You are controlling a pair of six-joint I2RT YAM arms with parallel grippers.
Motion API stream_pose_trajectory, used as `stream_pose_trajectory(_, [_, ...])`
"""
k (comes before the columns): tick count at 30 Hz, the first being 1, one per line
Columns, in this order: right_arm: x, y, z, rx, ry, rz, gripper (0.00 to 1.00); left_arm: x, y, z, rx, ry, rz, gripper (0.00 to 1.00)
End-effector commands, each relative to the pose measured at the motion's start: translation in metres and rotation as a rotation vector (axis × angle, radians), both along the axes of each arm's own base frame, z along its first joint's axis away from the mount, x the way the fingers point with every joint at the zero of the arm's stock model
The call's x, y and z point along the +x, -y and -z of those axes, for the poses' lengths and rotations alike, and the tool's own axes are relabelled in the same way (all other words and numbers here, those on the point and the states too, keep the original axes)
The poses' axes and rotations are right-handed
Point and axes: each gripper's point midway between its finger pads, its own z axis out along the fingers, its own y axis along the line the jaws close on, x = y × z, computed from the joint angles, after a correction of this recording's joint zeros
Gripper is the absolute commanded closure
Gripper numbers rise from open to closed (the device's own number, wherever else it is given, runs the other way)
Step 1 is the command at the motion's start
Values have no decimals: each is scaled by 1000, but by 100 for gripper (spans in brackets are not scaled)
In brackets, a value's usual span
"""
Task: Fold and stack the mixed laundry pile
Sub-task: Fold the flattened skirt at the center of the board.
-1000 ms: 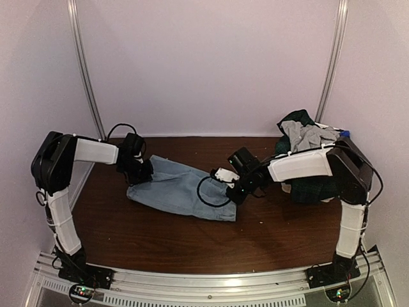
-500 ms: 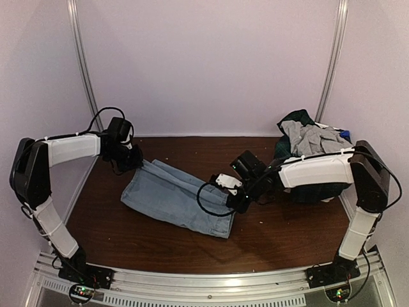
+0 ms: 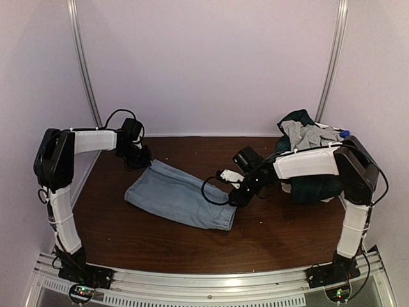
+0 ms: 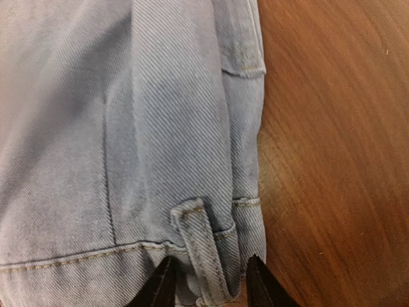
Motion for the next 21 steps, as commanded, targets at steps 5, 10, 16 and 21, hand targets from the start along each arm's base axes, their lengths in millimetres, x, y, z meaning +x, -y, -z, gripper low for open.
stream_pose_trajectory(5, [17, 17, -30, 11, 72, 128, 44, 4, -37, -48, 83, 129, -75, 37])
stream_pose_trajectory(10, [16, 9, -69, 134, 110, 120, 45, -20, -37, -83, 76, 225, -8, 20])
stream_pose_trajectory(16, [13, -25, -66, 222, 4, 25, 55, -54, 17, -64, -32, 265, 226, 25])
stream_pose_trajectory(21, [4, -41, -47, 250, -89, -34, 69, -53, 49, -33, -43, 225, 323, 49])
